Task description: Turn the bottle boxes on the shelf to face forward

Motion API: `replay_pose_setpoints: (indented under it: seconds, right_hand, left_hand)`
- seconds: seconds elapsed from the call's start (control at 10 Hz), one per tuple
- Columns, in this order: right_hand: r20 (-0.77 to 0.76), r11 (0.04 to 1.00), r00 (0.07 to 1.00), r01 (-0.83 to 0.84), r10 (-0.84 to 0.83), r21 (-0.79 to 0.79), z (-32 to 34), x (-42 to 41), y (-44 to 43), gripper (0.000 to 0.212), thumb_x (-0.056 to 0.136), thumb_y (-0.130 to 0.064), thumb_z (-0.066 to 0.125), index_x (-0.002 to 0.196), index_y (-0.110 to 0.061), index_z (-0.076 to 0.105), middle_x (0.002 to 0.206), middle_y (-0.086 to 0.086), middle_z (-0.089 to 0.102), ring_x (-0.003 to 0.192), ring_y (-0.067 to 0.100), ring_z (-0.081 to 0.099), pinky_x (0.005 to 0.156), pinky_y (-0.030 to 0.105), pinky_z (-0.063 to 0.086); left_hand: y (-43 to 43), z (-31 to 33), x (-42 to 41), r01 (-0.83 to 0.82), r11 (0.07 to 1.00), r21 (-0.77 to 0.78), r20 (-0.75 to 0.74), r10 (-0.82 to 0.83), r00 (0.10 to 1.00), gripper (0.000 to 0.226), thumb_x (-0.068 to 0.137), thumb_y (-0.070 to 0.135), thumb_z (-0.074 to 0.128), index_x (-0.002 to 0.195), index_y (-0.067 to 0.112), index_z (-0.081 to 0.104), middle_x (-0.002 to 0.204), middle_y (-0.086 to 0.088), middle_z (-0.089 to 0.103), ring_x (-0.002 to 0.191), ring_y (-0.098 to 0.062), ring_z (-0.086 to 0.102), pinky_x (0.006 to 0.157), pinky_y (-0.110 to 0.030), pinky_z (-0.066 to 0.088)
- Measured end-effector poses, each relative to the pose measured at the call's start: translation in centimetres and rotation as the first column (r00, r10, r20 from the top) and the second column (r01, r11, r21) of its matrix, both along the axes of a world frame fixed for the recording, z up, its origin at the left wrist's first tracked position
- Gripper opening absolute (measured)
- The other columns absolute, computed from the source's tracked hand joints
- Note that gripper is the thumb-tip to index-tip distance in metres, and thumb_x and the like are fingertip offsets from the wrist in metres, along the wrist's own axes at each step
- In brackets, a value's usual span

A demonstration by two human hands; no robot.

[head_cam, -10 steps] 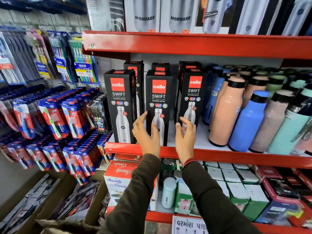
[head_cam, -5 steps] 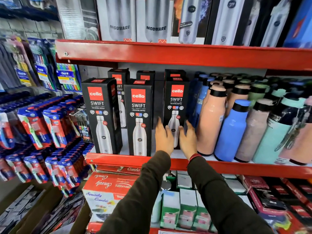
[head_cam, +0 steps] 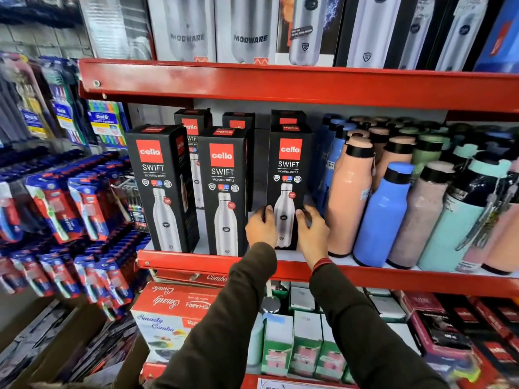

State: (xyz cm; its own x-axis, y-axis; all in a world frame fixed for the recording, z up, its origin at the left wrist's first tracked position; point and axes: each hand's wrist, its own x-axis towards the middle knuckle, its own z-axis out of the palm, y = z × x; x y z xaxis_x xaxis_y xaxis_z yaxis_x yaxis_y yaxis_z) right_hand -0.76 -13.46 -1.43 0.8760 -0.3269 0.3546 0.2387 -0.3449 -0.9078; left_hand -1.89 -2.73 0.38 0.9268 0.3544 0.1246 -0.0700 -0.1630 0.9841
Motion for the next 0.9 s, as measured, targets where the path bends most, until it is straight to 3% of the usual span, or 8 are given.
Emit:
replay_pose_setpoints:
  seconds: [0.1, 0.4, 0.6, 0.8, 0.9]
  right_hand:
    - [0.021, 1.000, 1.000, 0.005, -0.005, 0.004, -0.3, -1.1, -0.1, 0.035, 0.097, -0.025, 0.055, 0.127, -0.008, 0.059, 0.128, 0.013, 0.065, 0.119, 0.025, 0.060, 0.095, 0.019, 0.038]
    - [0.029, 1.000, 1.000, -0.003, 0.003, -0.012, -0.6, -4.8, -0.1, 0.034, 0.098, -0.031, 0.052, 0.128, -0.016, 0.058, 0.124, 0.009, 0.065, 0.113, 0.021, 0.061, 0.091, 0.021, 0.041]
    - [0.037, 0.999, 0.999, -0.028, 0.027, 0.018, -0.4, -6.4, -0.2, 0.032, 0.098, -0.029, 0.053, 0.127, -0.015, 0.059, 0.124, 0.005, 0.065, 0.110, 0.012, 0.058, 0.092, 0.019, 0.039]
    - [-0.001, 0.999, 0.999, -0.040, 0.040, -0.020, -0.4, -6.8, -0.2, 0.033, 0.098, -0.027, 0.052, 0.127, -0.013, 0.059, 0.125, 0.007, 0.064, 0.114, 0.015, 0.058, 0.093, 0.020, 0.039]
    - [-0.013, 0.999, 0.999, -0.033, 0.033, 0.008, 0.3, -7.0, -0.6, 0.036, 0.098, -0.029, 0.053, 0.130, -0.014, 0.057, 0.131, 0.006, 0.061, 0.120, 0.016, 0.056, 0.097, 0.024, 0.040]
  left_hand:
    - [0.3, -0.7, -0.4, -0.013, 1.000, 0.027, 0.006, 0.012, 1.000, 0.038, 0.099, 0.036, 0.045, 0.105, 0.007, 0.069, 0.104, -0.019, 0.071, 0.102, -0.036, 0.063, 0.082, -0.030, 0.044]
    - [0.7, -1.2, -3.7, -0.003, 1.000, 0.019, 0.071, 0.002, 0.997, 0.037, 0.099, 0.036, 0.048, 0.113, 0.010, 0.069, 0.110, -0.013, 0.073, 0.106, -0.029, 0.065, 0.093, -0.033, 0.048]
    - [0.8, -1.0, -5.3, 0.027, 0.998, 0.050, 0.086, -0.031, 0.996, 0.039, 0.100, 0.035, 0.047, 0.120, 0.009, 0.067, 0.117, -0.009, 0.071, 0.102, -0.017, 0.062, 0.090, -0.025, 0.044]
    - [1.0, -0.8, -5.9, 0.046, 0.997, 0.070, 0.070, -0.051, 0.996, 0.040, 0.101, 0.033, 0.044, 0.123, 0.006, 0.064, 0.120, -0.013, 0.069, 0.113, -0.026, 0.062, 0.096, -0.028, 0.043]
    - [0.8, -0.9, -5.9, 0.052, 0.998, 0.041, 0.083, -0.055, 0.995, 0.042, 0.101, 0.031, 0.044, 0.135, 0.008, 0.052, 0.133, -0.013, 0.061, 0.125, -0.025, 0.056, 0.101, -0.023, 0.037]
